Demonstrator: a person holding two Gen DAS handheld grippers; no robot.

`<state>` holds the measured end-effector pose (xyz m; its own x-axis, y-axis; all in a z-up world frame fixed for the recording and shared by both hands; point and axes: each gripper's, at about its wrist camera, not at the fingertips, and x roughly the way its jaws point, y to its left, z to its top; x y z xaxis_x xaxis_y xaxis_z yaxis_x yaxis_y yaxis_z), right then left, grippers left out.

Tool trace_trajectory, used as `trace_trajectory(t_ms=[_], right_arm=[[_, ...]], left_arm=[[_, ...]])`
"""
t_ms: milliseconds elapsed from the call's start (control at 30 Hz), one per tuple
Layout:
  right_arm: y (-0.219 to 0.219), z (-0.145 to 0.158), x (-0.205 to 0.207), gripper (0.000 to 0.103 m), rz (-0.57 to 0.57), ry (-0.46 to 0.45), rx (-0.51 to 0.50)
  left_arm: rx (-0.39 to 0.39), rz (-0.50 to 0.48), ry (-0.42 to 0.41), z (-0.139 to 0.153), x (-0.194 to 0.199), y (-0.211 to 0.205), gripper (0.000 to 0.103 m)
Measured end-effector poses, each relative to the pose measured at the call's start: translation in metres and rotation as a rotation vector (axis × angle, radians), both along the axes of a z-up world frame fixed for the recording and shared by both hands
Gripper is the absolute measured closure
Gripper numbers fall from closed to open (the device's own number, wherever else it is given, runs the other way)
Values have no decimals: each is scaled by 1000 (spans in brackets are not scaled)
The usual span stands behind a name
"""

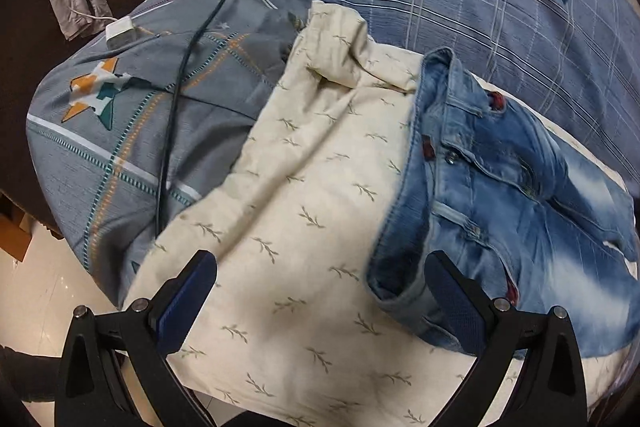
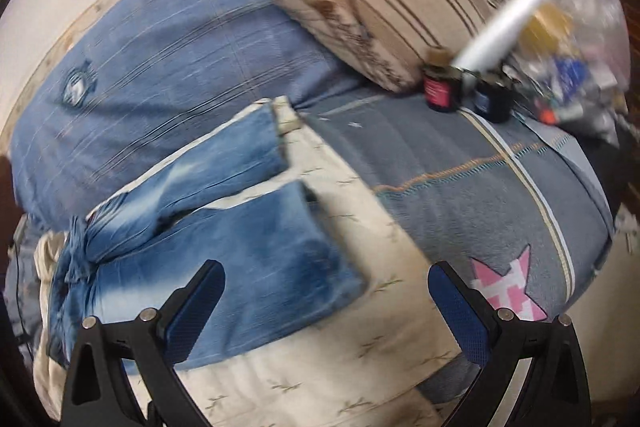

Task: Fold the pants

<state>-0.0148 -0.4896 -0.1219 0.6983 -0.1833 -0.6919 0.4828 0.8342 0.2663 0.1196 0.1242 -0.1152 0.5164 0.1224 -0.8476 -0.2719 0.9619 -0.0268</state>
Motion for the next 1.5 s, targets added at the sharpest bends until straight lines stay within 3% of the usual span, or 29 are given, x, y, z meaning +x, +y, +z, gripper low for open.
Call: trace_trajectory(t_ms=[167, 267, 333, 400, 467, 600, 667, 733, 833, 1100, 1167, 1300, 1500], right_arm=[[-13, -10, 3, 0, -8, 0, 55], [-13, -21, 11, 0, 28, 11, 101], [-15, -31, 14, 2, 41, 8, 156], [-16, -37, 15, 8, 39, -6, 217], [-20, -44, 20, 22, 44, -24, 288], [-19, -54, 34, 44, 64, 3, 323], [-16, -54, 37, 66, 75, -3, 326], [-12, -51, 38, 72, 85, -14, 325], [-7, -42, 35, 80, 93, -30, 293], [1, -19, 24, 85, 103, -67, 245], [5, -12, 17, 85, 109, -80, 233], [9, -4, 4, 86, 126, -107, 235], [8, -8, -18, 86, 116, -94, 253]], left_arm=[[6, -74, 18, -9, 9, -23, 0], [-9, -150, 70, -30, 21, -45, 1], [-16, -173, 96, -43, 27, -55, 22], [-38, -208, 107, -51, 30, -61, 29], [-21, -207, 102, -55, 32, -64, 32], [-72, -224, 90, -60, 34, -61, 48], [-83, -242, 73, -59, 33, -58, 56], [-103, -255, 53, -57, 31, -56, 66], [-118, -265, 23, -53, 29, -54, 73], [-92, -298, -68, -21, 10, -56, 80], [-103, -307, -81, -13, -1, -52, 86], [-128, -297, -96, -3, -21, -41, 86], [-99, -295, -72, -6, -51, -36, 86]])
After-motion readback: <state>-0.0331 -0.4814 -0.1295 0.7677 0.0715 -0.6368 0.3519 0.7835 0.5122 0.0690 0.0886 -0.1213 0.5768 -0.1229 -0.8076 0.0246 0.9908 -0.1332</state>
